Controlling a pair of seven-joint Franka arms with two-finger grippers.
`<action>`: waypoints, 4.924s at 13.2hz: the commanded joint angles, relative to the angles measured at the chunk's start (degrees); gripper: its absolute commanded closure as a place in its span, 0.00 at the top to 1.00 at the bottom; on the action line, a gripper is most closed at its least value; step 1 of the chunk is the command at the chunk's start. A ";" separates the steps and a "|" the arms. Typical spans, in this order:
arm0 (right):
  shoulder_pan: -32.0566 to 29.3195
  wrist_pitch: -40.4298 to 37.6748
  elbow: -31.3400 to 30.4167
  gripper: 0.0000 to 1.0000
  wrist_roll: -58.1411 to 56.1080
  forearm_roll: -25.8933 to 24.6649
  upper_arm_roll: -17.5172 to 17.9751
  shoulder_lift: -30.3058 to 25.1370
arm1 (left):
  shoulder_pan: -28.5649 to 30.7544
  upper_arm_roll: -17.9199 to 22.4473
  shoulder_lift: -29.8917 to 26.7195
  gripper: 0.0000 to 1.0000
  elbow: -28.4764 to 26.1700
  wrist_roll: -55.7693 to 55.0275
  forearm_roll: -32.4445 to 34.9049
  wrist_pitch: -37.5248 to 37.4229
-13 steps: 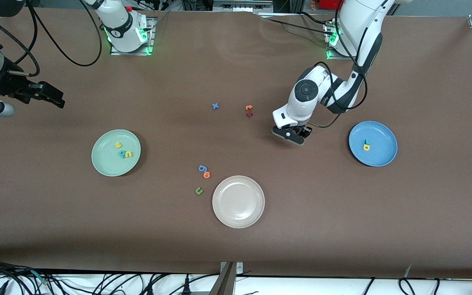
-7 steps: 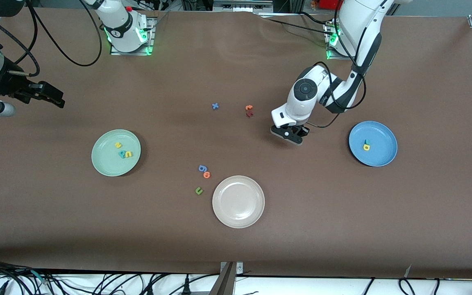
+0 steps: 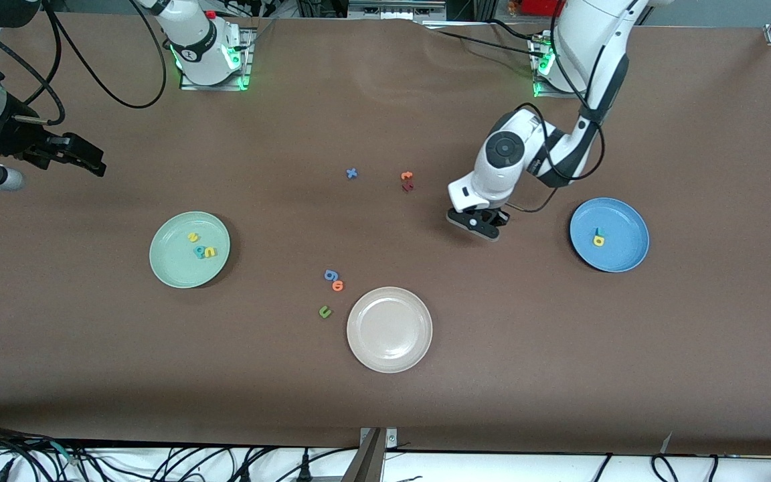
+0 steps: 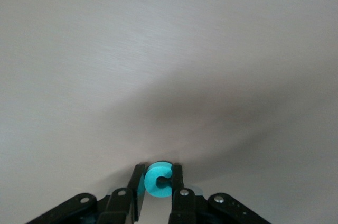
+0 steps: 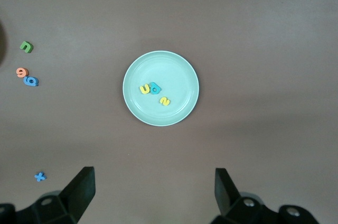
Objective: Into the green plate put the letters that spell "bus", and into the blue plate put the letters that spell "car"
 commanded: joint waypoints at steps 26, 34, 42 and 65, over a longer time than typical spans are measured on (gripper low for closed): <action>-0.87 -0.66 0.28 1.00 -0.74 1.08 0.10 -0.15 | 11.88 23.02 -14.49 1.00 -1.16 55.45 -15.80 -10.86; -0.87 -0.66 0.19 1.00 -0.74 1.08 0.10 -0.15 | 12.93 21.52 -20.67 1.00 20.71 50.35 -13.96 -32.13; -0.87 -0.66 0.28 1.00 -0.74 1.08 0.10 -0.15 | 13.28 18.54 -21.55 1.00 28.71 26.50 -9.91 -42.85; -0.87 -0.66 0.28 1.00 -0.74 1.08 0.10 -0.15 | 32.00 -1.42 -21.90 1.00 35.84 -6.97 -11.57 -62.83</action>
